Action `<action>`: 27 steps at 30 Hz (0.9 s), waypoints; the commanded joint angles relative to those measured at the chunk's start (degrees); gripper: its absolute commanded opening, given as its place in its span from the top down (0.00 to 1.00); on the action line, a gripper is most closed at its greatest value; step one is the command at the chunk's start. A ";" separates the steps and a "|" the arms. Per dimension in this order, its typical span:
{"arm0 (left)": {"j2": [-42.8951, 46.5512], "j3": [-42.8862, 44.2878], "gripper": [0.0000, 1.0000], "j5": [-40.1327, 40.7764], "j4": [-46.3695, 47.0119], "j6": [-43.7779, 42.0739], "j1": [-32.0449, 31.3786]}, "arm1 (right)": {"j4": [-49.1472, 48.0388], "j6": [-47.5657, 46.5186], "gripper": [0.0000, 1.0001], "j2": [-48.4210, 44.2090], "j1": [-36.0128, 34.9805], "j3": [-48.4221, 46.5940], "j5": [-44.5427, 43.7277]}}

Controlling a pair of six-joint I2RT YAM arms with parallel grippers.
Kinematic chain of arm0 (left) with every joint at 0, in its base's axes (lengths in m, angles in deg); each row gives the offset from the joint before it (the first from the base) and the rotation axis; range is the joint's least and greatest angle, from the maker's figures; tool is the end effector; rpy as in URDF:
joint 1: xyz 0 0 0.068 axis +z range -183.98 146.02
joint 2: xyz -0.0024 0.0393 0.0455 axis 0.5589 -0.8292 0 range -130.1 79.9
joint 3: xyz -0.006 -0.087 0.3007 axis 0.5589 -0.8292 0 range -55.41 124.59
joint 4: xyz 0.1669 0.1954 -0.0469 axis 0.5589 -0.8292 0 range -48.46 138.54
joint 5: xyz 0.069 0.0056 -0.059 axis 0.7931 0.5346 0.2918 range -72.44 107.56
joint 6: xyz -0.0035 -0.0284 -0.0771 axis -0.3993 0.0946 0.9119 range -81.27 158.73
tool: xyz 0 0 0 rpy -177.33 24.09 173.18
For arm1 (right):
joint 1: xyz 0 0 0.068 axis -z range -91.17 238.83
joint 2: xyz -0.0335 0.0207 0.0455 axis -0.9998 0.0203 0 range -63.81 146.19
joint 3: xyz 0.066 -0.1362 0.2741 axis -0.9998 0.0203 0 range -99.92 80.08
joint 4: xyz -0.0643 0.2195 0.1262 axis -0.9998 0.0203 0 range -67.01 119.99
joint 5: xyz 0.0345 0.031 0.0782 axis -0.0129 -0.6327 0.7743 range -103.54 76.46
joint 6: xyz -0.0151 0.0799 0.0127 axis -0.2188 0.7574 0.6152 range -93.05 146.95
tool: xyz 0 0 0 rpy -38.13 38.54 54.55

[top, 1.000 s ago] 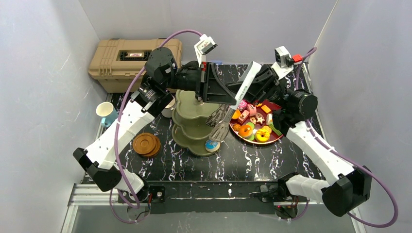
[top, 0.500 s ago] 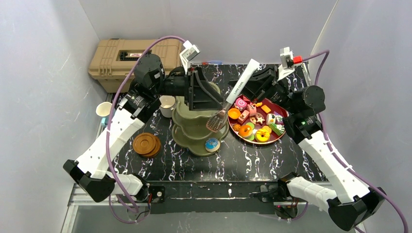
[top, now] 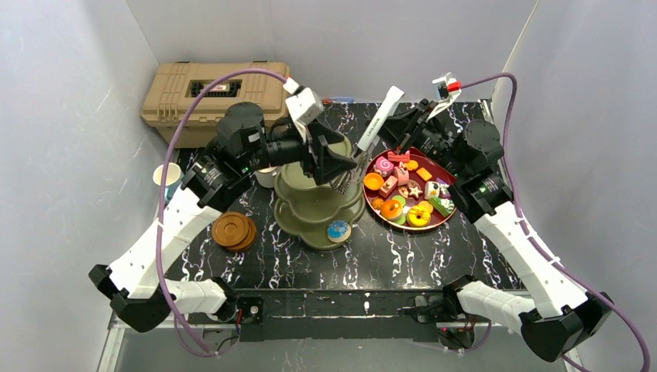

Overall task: Serve the afternoon tea
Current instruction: Adjust the clamp.

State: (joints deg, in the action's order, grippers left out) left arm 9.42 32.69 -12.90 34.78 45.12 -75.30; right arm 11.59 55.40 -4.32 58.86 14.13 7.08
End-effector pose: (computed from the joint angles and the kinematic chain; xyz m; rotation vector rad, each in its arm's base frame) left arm 0.1777 -0.2045 0.5418 0.8930 1.3390 -1.0533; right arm 0.1916 0.1396 0.5071 -0.3471 1.3154 1.0938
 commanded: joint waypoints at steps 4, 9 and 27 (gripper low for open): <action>-3.60 4.59 0.32 4.37 -9.07 -10.42 -5.35 | 0.39 -3.44 0.99 -0.12 -0.17 -3.85 -5.87; -6.24 6.54 0.38 10.56 -10.15 -10.58 -6.25 | -0.85 -3.68 0.99 -0.86 -0.17 -3.36 -5.46; -5.80 3.27 0.96 12.35 -4.07 -7.25 -6.87 | 2.44 -3.30 0.47 -1.92 -0.17 -1.86 -7.16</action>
State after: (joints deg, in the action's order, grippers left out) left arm 0.35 36.91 -2.37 27.64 38.33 -82.27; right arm 13.18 52.55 -4.19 58.81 13.84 1.46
